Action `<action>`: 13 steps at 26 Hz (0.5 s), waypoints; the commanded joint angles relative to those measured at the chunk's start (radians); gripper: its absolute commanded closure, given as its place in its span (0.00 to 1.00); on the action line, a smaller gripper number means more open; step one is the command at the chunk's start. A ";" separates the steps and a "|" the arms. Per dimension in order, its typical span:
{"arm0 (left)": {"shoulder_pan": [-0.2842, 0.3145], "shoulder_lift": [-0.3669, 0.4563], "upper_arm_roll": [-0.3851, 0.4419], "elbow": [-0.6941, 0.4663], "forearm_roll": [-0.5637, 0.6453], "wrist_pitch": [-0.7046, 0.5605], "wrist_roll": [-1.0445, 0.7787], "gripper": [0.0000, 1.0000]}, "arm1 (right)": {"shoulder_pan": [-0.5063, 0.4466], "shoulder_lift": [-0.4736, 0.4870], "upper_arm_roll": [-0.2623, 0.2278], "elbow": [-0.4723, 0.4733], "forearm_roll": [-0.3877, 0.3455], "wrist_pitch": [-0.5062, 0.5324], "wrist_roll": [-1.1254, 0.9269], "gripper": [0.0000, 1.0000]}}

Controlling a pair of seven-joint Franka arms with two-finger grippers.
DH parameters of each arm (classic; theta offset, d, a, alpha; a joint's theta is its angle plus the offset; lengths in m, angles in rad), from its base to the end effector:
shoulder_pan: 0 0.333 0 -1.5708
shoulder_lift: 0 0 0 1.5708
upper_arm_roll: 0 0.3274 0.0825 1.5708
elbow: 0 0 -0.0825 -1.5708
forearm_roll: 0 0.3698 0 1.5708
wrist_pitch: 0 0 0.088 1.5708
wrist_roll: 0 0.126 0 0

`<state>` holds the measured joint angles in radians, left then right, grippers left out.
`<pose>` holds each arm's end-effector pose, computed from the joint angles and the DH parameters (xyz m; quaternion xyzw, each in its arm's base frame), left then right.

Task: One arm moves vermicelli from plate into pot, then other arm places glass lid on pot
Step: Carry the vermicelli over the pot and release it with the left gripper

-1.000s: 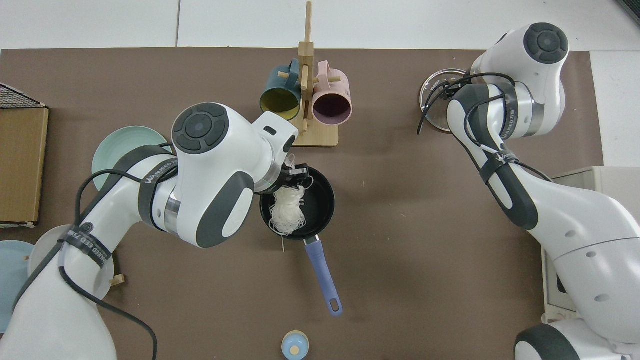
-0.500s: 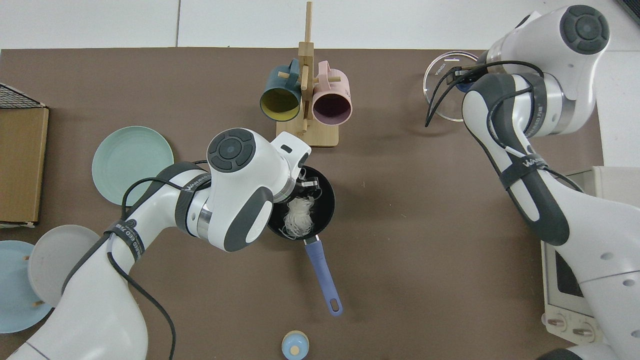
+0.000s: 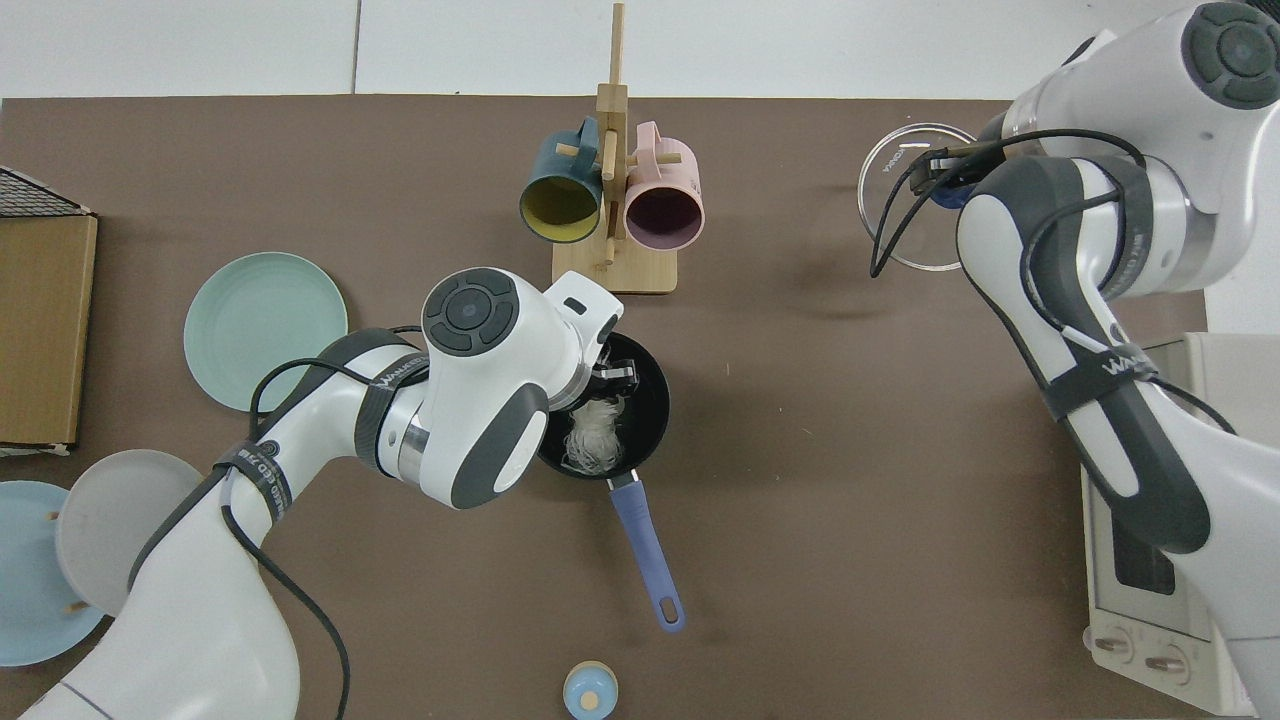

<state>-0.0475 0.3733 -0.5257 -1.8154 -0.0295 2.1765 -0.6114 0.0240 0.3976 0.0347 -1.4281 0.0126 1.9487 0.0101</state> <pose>0.5425 -0.3226 0.3630 0.9935 0.0438 -0.0430 0.0962 0.6832 0.0375 0.4754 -0.9978 -0.0205 -0.0611 0.0147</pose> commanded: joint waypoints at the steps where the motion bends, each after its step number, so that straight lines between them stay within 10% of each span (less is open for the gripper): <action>1: -0.003 -0.025 0.019 0.151 0.016 -0.205 -0.016 0.00 | -0.007 -0.167 0.005 -0.181 0.021 -0.004 0.028 1.00; 8: -0.005 -0.065 0.087 0.277 0.026 -0.374 0.005 0.00 | 0.002 -0.278 0.010 -0.245 0.023 -0.111 0.047 1.00; 13: 0.000 -0.128 0.151 0.314 0.026 -0.455 0.053 0.00 | -0.006 -0.284 0.120 -0.238 0.018 -0.106 0.184 1.00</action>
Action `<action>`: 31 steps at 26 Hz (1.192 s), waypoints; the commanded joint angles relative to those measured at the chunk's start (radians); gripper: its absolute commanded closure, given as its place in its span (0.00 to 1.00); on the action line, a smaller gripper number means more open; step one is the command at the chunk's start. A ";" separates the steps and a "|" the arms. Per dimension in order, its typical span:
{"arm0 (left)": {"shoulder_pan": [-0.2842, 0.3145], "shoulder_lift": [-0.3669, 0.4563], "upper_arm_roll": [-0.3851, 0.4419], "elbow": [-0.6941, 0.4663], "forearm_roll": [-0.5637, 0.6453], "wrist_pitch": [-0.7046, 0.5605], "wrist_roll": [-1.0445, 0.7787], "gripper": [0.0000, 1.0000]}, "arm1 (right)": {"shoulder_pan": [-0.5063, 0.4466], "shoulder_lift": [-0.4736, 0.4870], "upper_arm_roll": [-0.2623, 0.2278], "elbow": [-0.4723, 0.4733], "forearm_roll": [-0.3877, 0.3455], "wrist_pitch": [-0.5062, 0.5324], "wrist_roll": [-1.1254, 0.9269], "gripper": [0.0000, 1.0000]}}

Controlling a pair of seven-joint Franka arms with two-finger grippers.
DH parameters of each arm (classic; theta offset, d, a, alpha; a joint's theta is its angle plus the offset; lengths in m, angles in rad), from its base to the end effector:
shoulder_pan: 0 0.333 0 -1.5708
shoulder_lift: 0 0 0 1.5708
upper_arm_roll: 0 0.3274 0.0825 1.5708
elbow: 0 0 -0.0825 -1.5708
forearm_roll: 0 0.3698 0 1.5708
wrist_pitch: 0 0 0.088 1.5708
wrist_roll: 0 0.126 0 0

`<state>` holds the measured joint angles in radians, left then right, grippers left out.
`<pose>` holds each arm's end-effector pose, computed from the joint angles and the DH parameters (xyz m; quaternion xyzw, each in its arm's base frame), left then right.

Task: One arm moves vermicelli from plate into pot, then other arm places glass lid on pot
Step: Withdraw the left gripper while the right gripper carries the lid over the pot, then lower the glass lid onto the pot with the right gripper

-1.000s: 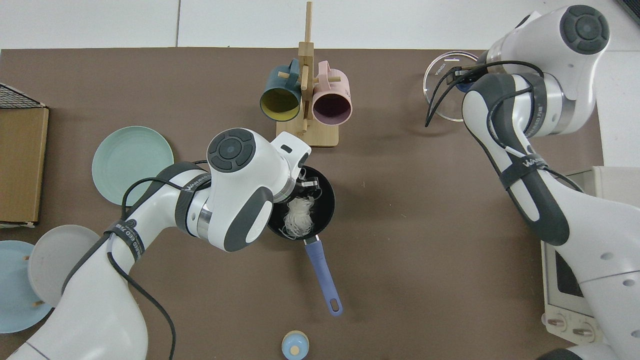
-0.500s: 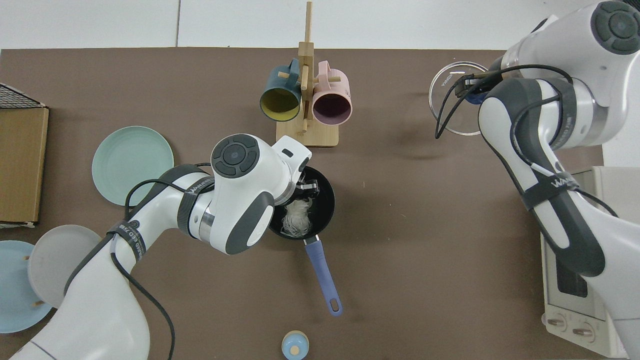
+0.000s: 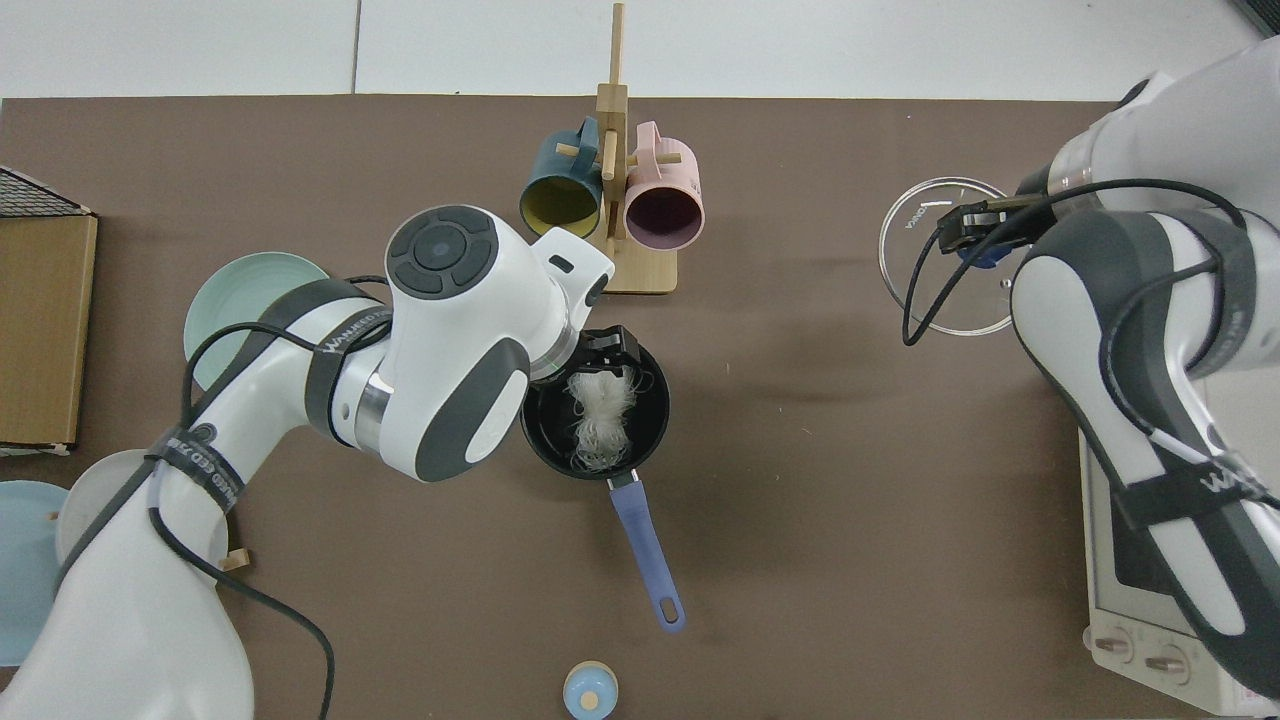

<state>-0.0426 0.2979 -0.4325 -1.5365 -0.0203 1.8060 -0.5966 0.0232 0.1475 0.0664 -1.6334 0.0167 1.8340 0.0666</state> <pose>0.5763 -0.2646 0.4922 0.9949 0.0713 -0.0371 0.0611 0.6007 0.0533 0.5273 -0.9995 -0.0090 -0.0256 0.0150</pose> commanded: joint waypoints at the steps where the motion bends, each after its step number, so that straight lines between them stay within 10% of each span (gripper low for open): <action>1: -0.005 -0.072 0.076 0.035 0.014 -0.096 0.055 0.00 | -0.006 -0.034 0.114 -0.028 0.006 0.011 0.169 1.00; 9: 0.000 -0.209 0.282 0.024 -0.004 -0.214 0.310 0.00 | -0.008 -0.029 0.335 -0.008 -0.024 0.021 0.447 1.00; 19: 0.046 -0.278 0.463 -0.037 -0.041 -0.240 0.607 0.00 | -0.040 0.148 0.605 0.090 -0.259 0.024 0.789 1.00; 31: 0.030 -0.309 0.529 -0.131 -0.046 -0.142 0.722 0.00 | -0.022 0.429 0.796 0.204 -0.555 0.070 1.041 1.00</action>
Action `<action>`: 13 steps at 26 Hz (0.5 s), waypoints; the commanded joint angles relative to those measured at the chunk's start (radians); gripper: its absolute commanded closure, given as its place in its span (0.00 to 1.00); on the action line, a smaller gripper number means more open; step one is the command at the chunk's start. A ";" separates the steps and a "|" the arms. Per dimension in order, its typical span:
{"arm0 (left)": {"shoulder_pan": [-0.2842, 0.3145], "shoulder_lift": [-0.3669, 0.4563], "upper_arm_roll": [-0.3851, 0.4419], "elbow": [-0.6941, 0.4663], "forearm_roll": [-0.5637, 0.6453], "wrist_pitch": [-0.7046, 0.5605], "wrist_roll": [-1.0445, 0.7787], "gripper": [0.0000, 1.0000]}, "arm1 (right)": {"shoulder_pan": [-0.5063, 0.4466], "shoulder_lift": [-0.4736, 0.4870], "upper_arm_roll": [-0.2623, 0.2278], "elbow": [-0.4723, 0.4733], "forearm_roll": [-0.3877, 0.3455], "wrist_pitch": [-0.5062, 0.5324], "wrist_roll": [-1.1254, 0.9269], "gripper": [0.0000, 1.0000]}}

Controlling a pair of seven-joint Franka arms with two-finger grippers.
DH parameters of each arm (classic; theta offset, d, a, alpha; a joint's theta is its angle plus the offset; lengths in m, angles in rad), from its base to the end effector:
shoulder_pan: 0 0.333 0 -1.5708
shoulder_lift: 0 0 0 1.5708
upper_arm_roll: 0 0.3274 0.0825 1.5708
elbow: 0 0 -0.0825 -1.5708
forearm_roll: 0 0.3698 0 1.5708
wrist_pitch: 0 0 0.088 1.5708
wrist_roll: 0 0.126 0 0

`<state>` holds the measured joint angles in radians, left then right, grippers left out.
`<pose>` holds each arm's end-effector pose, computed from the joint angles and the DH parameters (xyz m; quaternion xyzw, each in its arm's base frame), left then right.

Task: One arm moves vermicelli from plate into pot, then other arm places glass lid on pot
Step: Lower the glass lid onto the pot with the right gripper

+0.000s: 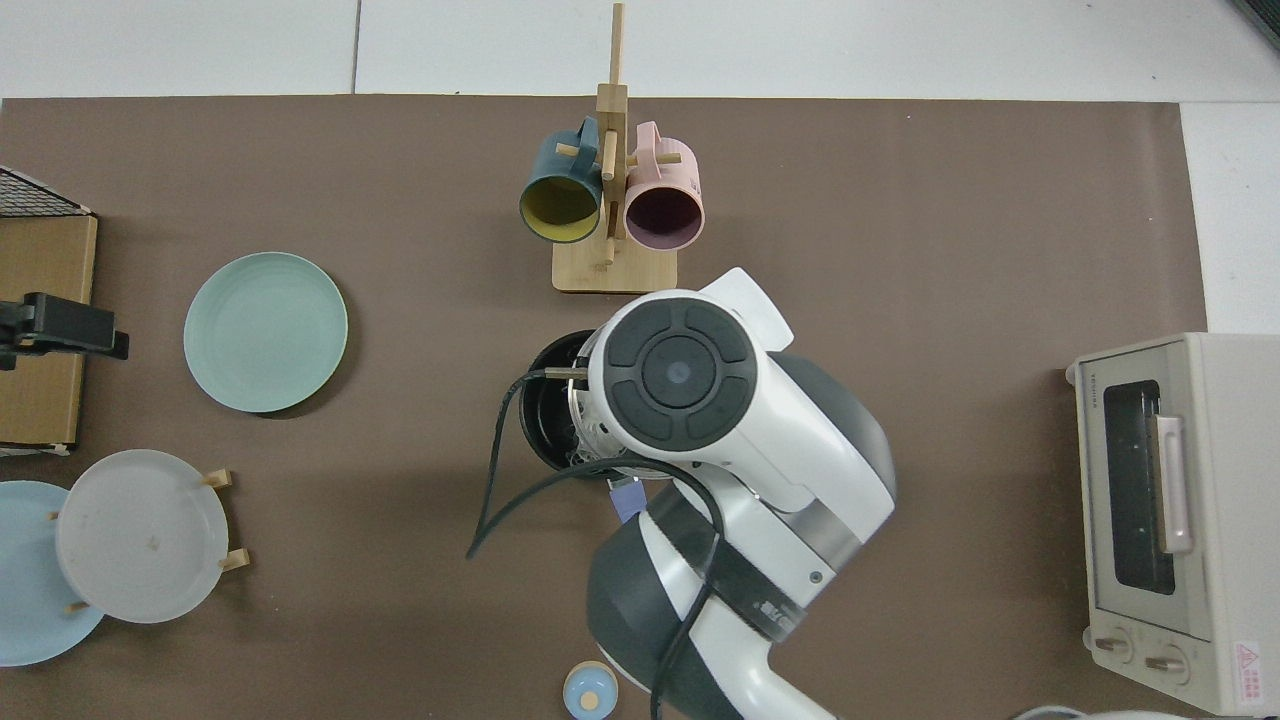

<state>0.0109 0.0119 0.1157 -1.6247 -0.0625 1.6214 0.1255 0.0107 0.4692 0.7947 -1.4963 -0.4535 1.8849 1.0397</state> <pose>0.5435 0.0612 0.5903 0.9995 0.0024 -0.0037 0.0312 0.5444 0.3868 0.4622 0.9944 -0.0855 0.0623 0.0073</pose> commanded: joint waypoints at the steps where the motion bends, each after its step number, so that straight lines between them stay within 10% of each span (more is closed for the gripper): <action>1: -0.026 -0.021 -0.027 -0.041 -0.003 0.041 0.002 0.00 | -0.008 0.117 0.070 0.070 -0.090 0.026 0.074 1.00; 13: -0.028 -0.027 -0.091 -0.029 0.040 0.043 -0.010 0.00 | 0.025 0.169 0.089 0.065 -0.171 0.045 0.114 1.00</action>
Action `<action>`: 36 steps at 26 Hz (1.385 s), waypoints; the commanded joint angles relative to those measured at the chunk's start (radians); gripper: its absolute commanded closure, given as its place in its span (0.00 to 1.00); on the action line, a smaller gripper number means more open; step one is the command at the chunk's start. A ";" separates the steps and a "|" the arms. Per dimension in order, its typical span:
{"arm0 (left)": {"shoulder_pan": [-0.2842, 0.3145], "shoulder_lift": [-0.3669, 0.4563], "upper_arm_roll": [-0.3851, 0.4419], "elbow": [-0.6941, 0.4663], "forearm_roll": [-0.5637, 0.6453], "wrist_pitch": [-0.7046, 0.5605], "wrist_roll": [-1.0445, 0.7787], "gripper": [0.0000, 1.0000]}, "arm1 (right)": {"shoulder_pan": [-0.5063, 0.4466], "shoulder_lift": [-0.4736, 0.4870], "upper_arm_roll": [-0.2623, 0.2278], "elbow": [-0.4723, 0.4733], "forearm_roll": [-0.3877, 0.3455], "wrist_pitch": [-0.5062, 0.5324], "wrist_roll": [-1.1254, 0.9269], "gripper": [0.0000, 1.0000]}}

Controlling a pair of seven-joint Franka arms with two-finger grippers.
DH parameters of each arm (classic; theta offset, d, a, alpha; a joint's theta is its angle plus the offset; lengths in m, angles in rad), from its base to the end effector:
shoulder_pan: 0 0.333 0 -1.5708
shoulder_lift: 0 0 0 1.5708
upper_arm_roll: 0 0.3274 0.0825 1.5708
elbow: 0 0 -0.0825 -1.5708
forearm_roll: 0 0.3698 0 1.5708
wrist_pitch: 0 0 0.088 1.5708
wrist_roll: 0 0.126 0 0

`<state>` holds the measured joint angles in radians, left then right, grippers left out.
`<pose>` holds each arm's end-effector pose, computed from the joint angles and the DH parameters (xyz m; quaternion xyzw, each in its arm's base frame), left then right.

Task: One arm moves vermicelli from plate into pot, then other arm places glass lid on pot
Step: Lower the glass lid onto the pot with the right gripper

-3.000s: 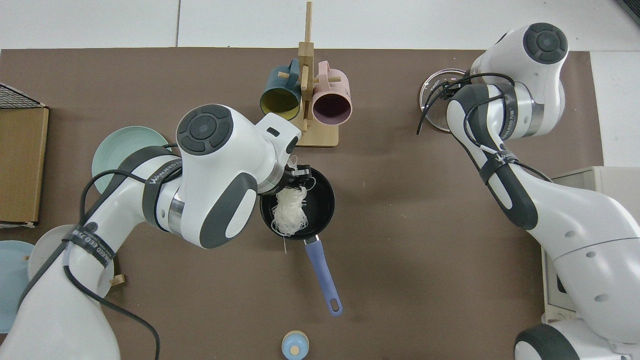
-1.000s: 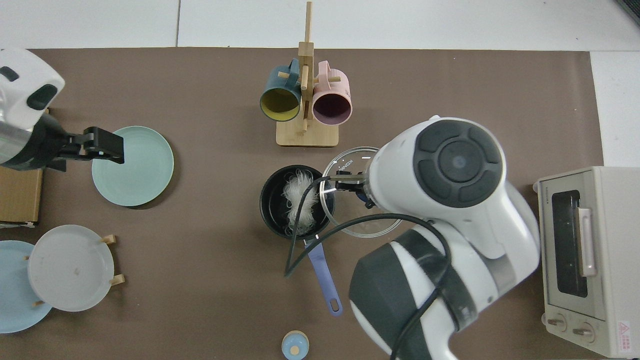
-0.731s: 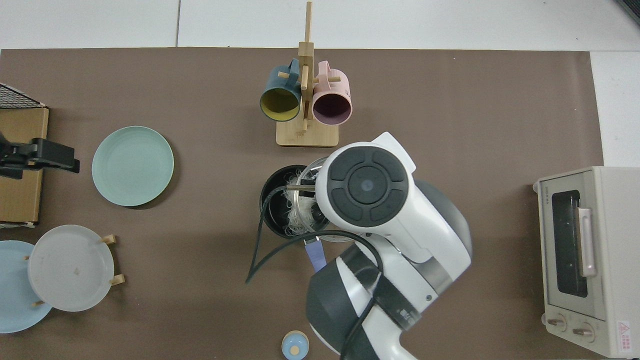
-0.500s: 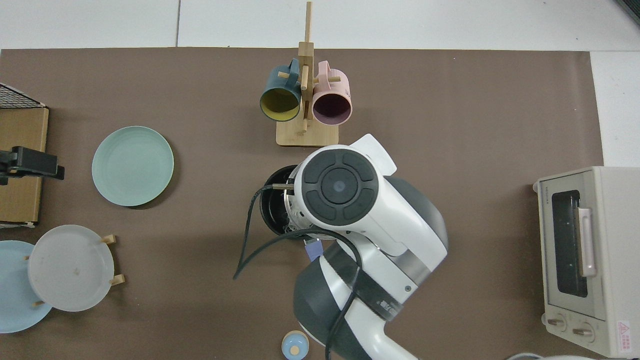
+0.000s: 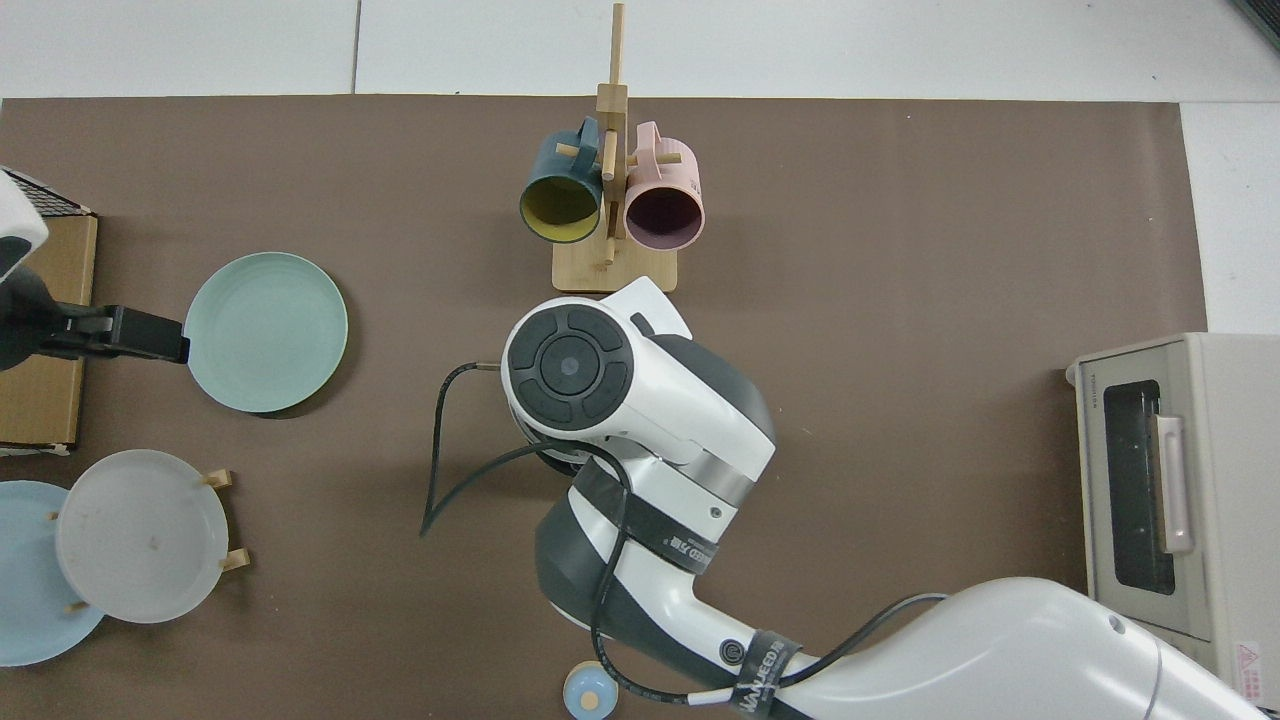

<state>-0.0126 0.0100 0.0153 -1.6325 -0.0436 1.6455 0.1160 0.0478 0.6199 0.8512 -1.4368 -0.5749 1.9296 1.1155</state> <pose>0.5489 -0.0037 0.5897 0.9982 -0.0550 0.0028 0.0215 0.5509 0.4267 0.4209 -0.9951 0.0747 -0.0641 0.0105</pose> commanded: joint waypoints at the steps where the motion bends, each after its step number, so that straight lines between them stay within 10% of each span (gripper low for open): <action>1: -0.004 -0.027 0.009 -0.021 0.021 0.019 -0.002 0.00 | -0.017 0.018 0.040 0.000 -0.052 0.000 0.040 1.00; 36: -0.006 -0.030 0.002 -0.010 0.011 0.031 -0.004 0.00 | -0.071 -0.014 0.072 -0.106 -0.046 0.028 0.047 1.00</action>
<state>-0.0118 -0.0014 0.0138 -1.6287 -0.0434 1.6718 0.1161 -0.0051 0.6232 0.9079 -1.5133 -0.6096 1.9398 1.1205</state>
